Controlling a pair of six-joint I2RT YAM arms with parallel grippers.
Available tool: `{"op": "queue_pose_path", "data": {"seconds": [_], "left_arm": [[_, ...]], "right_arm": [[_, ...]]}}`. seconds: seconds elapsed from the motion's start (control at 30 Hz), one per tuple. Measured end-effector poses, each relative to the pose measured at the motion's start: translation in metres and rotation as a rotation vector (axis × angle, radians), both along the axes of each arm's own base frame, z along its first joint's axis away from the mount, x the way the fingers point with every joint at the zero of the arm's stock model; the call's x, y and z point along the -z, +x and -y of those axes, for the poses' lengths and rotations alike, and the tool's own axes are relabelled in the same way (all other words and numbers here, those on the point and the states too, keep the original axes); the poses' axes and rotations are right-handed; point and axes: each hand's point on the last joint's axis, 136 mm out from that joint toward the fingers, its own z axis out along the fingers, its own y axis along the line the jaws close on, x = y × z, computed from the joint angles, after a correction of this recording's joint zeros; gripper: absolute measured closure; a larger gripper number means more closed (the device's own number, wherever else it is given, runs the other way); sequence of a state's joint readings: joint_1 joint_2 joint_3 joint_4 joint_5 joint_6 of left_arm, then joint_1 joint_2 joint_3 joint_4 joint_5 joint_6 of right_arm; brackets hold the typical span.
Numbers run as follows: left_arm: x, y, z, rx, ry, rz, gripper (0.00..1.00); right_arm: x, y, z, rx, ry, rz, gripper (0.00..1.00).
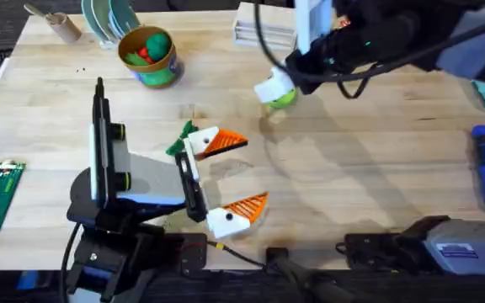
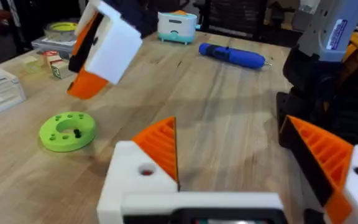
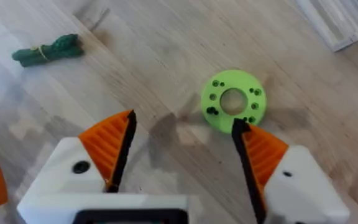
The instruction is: Pick up the gripper from the table and insert it into the empty holder that is missing its gripper. Then pick up a screw, insert it into the mounting hole, and use the screwdriver to tighten it. Finally, clean up the table by picking up the vegetable and placing it into the bucket.
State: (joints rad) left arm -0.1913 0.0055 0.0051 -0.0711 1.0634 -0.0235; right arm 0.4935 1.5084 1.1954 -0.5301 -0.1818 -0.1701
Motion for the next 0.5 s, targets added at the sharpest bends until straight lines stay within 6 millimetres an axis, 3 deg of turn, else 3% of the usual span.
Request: {"op": "queue_pose_path", "data": {"seconds": [0.23, 0.5], "left_arm": [[0.0, -0.001, 0.0, 0.008, -0.001, 0.0, 0.008], [0.0, -0.002, 0.001, 0.01, -0.001, 0.0, 0.008]], "right_arm": [[0.036, 0.006, -0.005, -0.012, -0.074, -0.044, 0.031], [0.065, 0.029, -0.003, 0.03, -0.134, -0.023, 0.031]]}}
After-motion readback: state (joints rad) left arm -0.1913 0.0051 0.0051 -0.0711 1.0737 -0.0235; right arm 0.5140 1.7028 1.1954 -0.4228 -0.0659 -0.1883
